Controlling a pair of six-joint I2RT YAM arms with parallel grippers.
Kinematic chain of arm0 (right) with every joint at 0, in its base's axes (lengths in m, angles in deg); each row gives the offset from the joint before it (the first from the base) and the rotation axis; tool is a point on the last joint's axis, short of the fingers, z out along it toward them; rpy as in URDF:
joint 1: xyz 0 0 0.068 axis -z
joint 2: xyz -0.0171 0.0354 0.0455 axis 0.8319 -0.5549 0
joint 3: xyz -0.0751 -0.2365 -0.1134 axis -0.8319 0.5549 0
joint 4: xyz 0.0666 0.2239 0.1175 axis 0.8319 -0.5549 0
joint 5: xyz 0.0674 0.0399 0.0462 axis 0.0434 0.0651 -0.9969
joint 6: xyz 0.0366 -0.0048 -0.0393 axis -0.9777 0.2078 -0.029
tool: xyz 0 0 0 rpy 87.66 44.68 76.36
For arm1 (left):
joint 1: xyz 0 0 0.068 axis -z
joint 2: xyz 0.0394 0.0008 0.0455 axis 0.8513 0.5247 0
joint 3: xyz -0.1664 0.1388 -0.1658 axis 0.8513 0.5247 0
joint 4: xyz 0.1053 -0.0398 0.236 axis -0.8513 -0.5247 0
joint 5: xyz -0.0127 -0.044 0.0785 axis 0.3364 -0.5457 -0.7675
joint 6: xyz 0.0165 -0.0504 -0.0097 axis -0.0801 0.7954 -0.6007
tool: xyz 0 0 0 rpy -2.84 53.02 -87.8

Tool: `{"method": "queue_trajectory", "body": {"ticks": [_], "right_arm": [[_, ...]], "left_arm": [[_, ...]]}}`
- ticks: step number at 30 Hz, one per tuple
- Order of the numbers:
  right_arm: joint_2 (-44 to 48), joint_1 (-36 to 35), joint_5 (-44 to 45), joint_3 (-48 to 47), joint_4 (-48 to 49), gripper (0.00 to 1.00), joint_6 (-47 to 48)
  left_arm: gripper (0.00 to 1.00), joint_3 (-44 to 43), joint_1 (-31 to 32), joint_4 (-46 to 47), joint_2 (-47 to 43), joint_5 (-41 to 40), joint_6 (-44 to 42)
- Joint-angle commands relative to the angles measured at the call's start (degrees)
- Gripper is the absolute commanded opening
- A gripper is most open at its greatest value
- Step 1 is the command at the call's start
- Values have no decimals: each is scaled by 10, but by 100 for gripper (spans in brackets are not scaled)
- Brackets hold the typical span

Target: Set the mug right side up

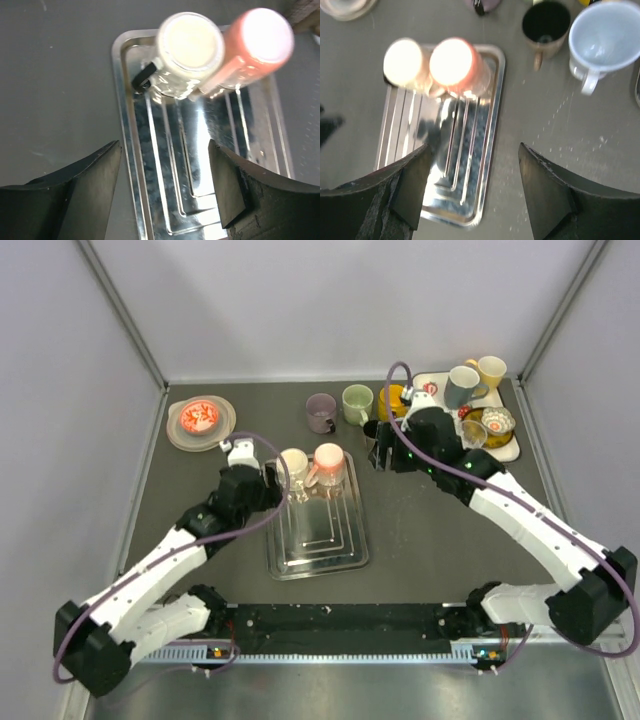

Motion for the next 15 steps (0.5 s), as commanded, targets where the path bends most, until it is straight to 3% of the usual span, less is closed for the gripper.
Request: {"method": "queue_trajectory", "body": {"ticks": [1,5,7,15], "right_arm": [[70,-21,-15,68,18,70,-17],[121,-27,-33,139,31,69,-32],[145,-28,-42,155,34,68,-36],[212,-29,-74,201,33,68,-44]], "left_arm": [[74,-52,-74,16,71,65,-37],[71,-68,-106,76,138,138,-120],[71,-71,-128,96,172,216,-189],[68,-157,-227,20,280,350,-287]]}}
